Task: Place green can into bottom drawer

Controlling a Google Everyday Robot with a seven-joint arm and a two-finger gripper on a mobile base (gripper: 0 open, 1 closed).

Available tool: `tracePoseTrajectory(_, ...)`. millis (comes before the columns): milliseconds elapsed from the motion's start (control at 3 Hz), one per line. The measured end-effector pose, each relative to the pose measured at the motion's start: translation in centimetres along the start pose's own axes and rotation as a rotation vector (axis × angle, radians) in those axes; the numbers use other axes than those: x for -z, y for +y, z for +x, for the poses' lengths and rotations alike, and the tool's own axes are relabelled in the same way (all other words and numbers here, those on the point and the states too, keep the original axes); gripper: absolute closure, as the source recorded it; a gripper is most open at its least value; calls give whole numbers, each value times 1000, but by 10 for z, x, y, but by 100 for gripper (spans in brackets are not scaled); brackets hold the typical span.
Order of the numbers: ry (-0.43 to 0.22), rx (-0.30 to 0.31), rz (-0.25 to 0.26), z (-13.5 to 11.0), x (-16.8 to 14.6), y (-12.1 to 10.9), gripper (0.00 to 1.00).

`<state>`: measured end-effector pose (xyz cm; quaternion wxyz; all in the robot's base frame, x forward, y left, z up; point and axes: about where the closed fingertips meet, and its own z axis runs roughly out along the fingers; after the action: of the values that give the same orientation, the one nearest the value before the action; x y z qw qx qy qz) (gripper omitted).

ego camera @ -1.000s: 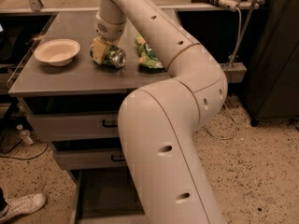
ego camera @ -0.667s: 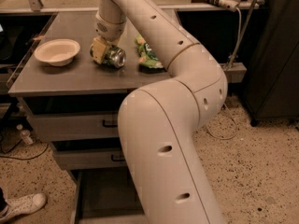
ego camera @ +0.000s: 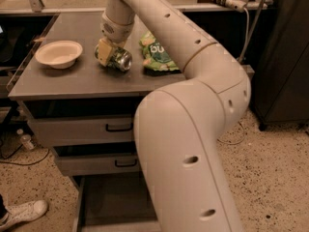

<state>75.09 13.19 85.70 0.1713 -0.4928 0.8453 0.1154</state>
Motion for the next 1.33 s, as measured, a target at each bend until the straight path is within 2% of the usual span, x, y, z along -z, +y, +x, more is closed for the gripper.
tracePoseTrajectory(667, -44, -74, 27, 45, 31, 31, 100)
tracePoseTrajectory(1000, 1, -66, 9, 58, 14, 40, 100)
tracePoseTrajectory(1333, 1, -66, 9, 58, 14, 40, 100)
